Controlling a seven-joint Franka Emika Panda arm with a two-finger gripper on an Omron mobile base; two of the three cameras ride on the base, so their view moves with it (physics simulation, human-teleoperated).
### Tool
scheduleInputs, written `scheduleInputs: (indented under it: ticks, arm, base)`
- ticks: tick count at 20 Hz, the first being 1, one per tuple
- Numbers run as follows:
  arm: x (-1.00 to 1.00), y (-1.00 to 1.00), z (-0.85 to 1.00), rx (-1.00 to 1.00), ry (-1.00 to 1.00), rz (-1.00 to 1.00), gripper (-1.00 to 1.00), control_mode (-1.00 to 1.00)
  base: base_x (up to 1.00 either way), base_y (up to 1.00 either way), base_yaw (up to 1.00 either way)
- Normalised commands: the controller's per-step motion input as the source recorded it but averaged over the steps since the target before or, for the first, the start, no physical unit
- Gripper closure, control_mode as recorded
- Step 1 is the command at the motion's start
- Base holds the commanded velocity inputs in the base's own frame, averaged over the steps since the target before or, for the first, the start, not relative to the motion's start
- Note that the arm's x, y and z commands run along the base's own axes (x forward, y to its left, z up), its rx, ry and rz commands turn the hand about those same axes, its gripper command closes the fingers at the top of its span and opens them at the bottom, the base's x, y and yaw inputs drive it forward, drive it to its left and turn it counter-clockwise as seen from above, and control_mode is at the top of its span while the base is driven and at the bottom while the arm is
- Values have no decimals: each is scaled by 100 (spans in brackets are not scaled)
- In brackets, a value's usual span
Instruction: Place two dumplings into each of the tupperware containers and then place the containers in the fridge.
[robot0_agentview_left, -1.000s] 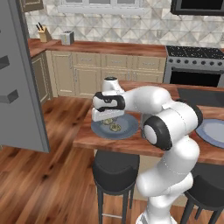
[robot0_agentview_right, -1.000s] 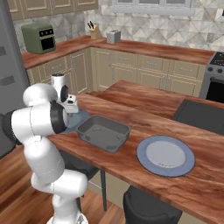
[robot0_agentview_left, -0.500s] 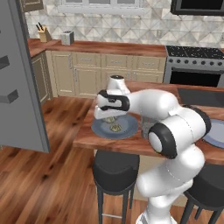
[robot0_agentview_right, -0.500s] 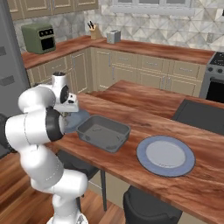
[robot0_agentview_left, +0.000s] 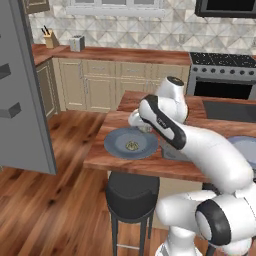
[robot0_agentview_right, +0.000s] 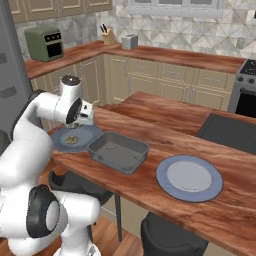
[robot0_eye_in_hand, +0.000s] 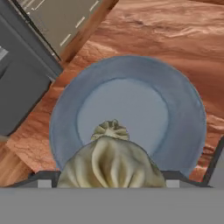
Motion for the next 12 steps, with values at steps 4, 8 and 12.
scheduleInputs:
  ticks: [4, 8, 12]
  arm:
    - [-100, -86, 68, 0, -10, -26, 100, -100]
    - [-100, -100, 23, 0, -1, -28, 100, -100]
    - [-79, -100, 2, 0, 15, -30, 100, -100]
  base:
    - [0, 0, 0]
    - [0, 0, 0]
    - [0, 0, 0]
